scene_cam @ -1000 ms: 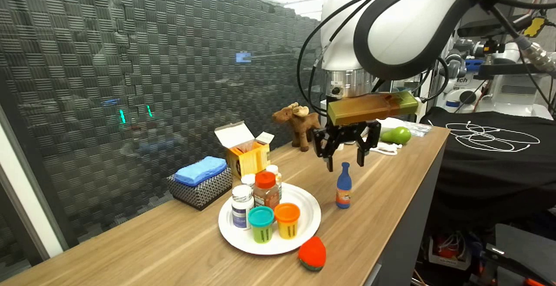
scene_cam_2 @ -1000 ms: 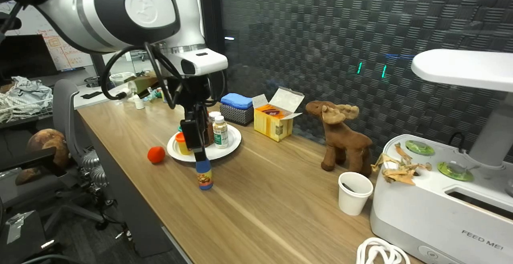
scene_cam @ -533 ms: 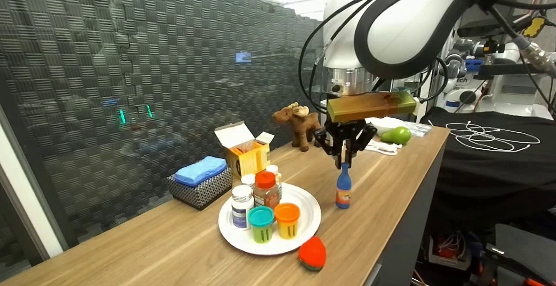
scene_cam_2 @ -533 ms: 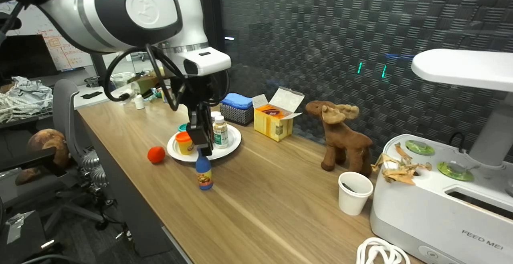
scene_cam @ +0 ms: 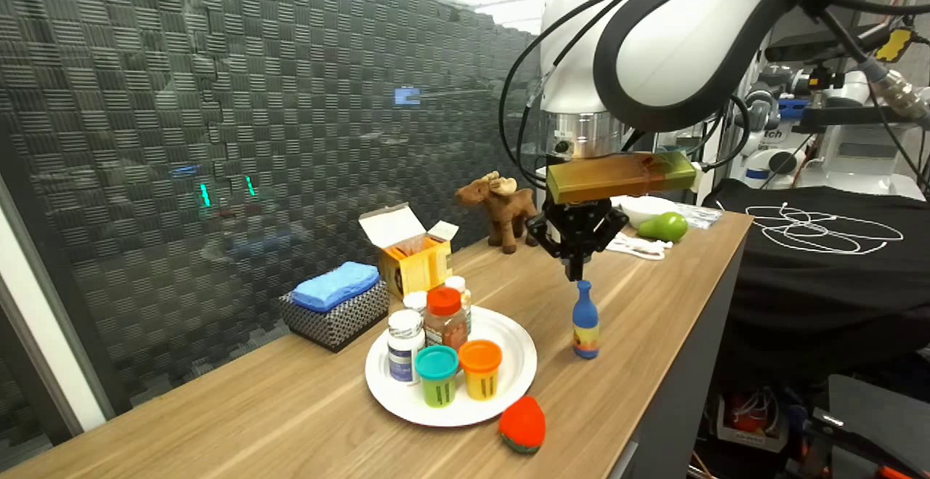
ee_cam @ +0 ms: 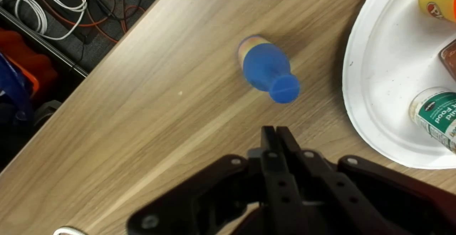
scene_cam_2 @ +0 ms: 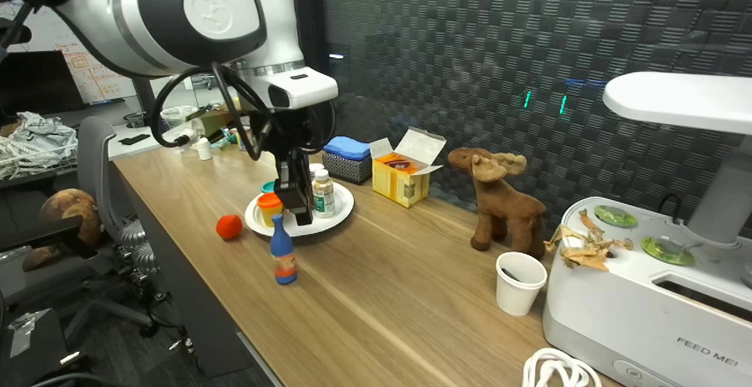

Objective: Put the bottles and the red object on the plate

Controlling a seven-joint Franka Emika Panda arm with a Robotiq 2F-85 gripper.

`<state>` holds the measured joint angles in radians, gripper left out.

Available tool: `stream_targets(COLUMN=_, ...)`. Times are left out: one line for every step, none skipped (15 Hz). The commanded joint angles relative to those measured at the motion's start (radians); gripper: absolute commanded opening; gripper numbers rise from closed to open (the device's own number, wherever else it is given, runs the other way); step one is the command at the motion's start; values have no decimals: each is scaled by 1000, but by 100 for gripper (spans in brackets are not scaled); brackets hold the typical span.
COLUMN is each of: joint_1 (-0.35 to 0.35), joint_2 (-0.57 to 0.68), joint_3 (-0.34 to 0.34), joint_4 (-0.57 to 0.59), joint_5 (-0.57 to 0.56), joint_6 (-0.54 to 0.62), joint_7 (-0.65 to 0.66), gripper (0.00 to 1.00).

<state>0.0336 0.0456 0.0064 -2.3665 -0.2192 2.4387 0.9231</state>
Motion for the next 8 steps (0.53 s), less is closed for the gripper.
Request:
stream_targets(joint_1=4, joint_2=-32, joint_3=-4, joint_4=-19, joint_5=-54, joint_6=20, joint_7=50, gripper=32)
stream_targets(joint_1=4, joint_2=-31, joint_3=-4, joint_4=-18, joint_5=-63, joint_6=19, joint_7=60, gripper=33)
stream_targets(joint_1=3, joint_2=-31, joint_3=-4, joint_4=-19, joint_5=-79, joint_6=21, joint_7=73, gripper=38)
stream_targets(joint_1=3, joint_2=-31, joint_3=-5, joint_4=-19, joint_5=-90, joint_6=21, joint_7=83, gripper=47)
stream_targets(joint_1=3, joint_2=-31, joint_3=-4, joint_4=-20, joint_5=-96, joint_6=19, joint_7=87, gripper=54)
stream_targets(joint_1=2, joint_2=-31, joint_3=-4, joint_4=-21, joint_5=-106, joint_6=17, joint_7=96, gripper=61)
stream_targets(joint_1=2, joint_2=-32, joint_3=-4, joint_4=-22, joint_5=-113, joint_6=10, joint_7=103, gripper=69)
stream_targets(joint_1=2, joint_2=-32, joint_3=-4, joint_4=-24, joint_5=-119, joint_6=7, joint_7=108, gripper=76)
